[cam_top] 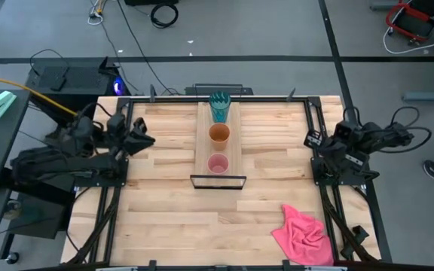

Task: Stack small to large cups/mugs on shelf
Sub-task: Return to Home Position

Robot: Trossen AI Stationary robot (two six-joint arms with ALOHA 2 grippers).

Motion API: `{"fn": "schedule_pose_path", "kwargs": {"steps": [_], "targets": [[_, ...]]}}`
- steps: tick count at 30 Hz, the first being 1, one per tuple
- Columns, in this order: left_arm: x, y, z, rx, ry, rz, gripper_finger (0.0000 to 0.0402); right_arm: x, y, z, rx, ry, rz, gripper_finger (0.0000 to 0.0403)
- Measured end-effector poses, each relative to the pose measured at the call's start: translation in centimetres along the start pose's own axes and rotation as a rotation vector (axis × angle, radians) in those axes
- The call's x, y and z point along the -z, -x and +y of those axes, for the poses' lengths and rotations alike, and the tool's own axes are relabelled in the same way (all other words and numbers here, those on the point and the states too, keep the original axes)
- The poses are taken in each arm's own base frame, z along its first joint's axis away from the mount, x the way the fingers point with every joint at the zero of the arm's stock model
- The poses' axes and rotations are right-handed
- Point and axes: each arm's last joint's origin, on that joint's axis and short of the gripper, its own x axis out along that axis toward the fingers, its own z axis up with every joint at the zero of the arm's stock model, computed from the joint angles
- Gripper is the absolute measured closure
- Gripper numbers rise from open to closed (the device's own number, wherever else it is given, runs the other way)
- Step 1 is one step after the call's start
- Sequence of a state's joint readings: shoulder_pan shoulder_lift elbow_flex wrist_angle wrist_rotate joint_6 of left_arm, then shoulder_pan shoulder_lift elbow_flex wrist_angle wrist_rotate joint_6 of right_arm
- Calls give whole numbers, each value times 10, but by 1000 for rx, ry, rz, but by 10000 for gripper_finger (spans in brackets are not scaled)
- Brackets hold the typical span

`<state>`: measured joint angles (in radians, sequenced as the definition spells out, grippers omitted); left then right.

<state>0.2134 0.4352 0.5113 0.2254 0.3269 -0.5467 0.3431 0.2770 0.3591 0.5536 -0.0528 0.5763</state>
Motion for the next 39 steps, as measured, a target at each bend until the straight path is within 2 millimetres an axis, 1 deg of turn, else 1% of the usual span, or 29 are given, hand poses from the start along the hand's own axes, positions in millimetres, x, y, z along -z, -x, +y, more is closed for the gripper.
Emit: {"fn": "schedule_pose_path", "kwargs": {"steps": [4, 8, 10, 15, 17, 20, 26, 32, 35, 39], "targets": [[20, 6, 9, 39, 12, -45, 335, 11, 9, -6, 3, -15, 3, 393], [32, 17, 13, 60, 9, -81, 330, 16, 16, -10, 10, -22, 1, 393], [33, 23, 11, 73, -1, -105, 329, 14, 21, -8, -4, -7, -21, 393], [25, 44, -2, 131, -80, -205, 333, 0, 37, 3, -75, 67, -109, 393], [25, 51, -5, 134, -99, -215, 335, -1, 42, 4, -72, 69, -104, 393], [26, 62, -8, 113, -101, -223, 333, 0, 42, 3, -66, 76, -95, 393], [26, 63, -7, 81, -117, -229, 326, 0, 42, 3, -70, 89, -104, 393], [31, 62, -4, 54, -96, -191, 333, 2, 41, 2, -54, 112, -95, 393], [40, 59, 3, 35, -75, -173, 335, 8, 41, -2, -45, 102, -77, 393], [61, 55, 18, 15, 2, -147, 329, 26, 45, -15, -9, 17, -59, 393]]}}
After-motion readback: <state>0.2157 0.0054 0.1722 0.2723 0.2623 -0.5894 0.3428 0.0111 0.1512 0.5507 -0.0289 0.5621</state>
